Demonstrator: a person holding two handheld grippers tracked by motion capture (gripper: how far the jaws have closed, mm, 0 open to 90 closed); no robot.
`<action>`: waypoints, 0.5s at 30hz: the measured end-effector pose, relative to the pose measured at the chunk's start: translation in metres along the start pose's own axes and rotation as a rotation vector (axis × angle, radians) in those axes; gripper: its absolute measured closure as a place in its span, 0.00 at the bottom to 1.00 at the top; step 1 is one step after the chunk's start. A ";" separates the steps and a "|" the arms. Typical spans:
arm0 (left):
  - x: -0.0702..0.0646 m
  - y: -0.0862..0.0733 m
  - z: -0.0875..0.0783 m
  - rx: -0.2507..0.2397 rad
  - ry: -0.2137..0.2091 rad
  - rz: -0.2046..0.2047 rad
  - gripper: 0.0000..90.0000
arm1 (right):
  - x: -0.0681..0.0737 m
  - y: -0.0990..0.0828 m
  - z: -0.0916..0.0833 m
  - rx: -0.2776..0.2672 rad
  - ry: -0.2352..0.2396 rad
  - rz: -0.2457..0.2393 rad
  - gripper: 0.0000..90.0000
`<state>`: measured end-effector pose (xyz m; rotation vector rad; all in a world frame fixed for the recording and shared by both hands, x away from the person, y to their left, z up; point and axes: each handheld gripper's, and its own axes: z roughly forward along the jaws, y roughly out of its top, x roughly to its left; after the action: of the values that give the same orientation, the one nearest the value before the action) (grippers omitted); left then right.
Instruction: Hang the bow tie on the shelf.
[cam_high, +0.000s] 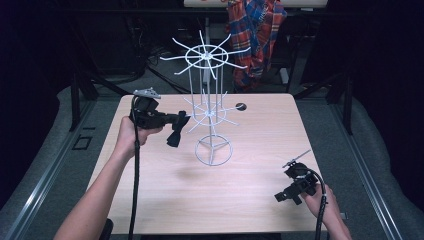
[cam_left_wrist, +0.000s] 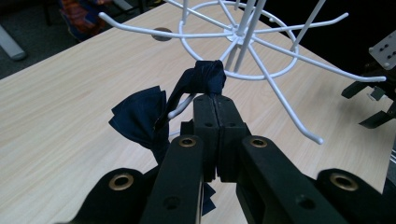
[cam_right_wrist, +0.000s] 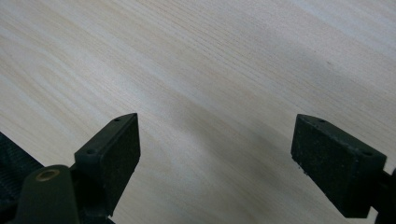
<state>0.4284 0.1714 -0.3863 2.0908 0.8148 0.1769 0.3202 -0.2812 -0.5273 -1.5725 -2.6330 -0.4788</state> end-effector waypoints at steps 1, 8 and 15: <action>-0.001 0.000 0.001 0.000 0.001 0.004 1.00 | -0.001 0.001 -0.001 0.014 -0.002 -0.014 0.17; -0.005 0.003 0.010 0.005 -0.011 0.009 1.00 | -0.001 0.001 -0.002 0.021 -0.003 -0.021 0.17; -0.009 0.005 0.017 0.009 -0.014 0.016 1.00 | -0.001 0.001 -0.002 0.025 -0.007 -0.024 0.17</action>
<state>0.4309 0.1526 -0.3911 2.1051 0.7922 0.1675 0.3214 -0.2825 -0.5256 -1.5402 -2.6554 -0.4405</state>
